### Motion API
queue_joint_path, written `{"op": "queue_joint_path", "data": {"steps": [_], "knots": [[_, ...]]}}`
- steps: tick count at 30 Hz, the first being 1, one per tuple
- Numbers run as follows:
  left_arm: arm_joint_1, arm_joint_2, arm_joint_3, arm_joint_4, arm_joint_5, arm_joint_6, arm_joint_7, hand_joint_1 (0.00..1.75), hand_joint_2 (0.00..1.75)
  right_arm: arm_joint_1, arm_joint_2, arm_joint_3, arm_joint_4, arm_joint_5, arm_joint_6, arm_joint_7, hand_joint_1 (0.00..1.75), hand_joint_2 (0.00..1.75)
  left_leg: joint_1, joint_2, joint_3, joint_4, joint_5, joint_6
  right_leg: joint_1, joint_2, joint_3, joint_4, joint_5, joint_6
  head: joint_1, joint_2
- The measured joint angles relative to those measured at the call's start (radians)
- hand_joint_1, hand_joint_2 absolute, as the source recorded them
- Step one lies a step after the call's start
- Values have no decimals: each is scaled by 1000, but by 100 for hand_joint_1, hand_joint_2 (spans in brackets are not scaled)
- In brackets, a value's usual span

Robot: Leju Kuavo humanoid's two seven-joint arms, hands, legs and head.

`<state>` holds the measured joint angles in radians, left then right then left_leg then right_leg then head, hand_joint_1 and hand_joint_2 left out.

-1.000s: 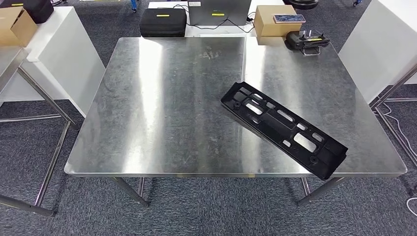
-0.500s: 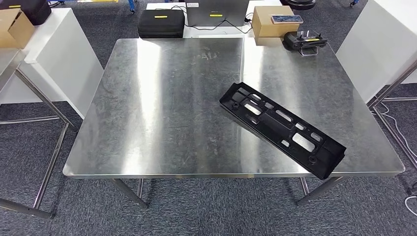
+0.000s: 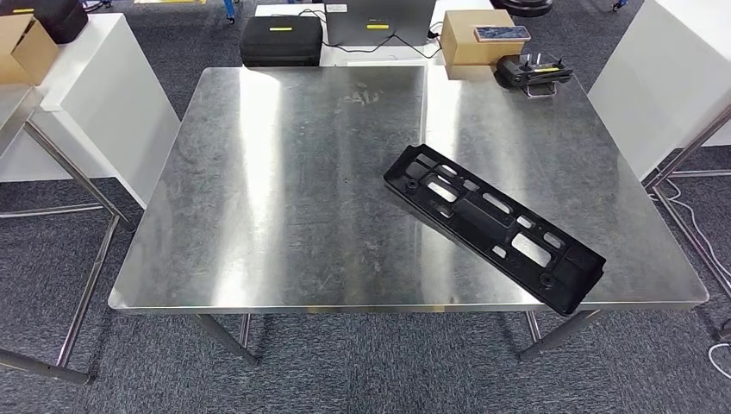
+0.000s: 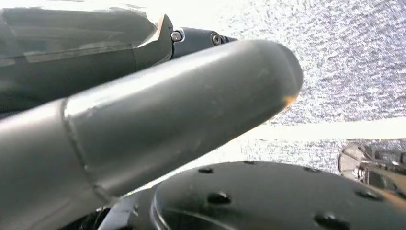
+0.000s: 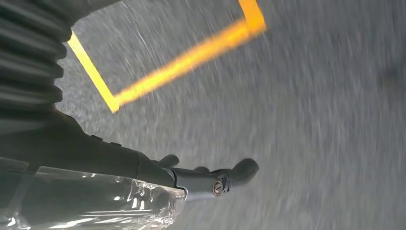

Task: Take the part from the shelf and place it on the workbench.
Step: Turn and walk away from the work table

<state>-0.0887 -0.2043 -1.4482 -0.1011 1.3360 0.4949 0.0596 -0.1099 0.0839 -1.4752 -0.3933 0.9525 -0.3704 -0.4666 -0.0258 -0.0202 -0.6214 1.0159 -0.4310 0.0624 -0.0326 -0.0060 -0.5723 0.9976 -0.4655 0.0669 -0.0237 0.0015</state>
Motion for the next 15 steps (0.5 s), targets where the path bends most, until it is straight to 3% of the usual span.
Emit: {"op": "queue_joint_path", "data": {"steps": [15], "knots": [[1,-2,-3,0,31,52,-5,0,0,-3,70,128,107,94,73,45,0,0,0,0,1,0,0,0,-1,0,0,-1,0,0,0,0]]}}
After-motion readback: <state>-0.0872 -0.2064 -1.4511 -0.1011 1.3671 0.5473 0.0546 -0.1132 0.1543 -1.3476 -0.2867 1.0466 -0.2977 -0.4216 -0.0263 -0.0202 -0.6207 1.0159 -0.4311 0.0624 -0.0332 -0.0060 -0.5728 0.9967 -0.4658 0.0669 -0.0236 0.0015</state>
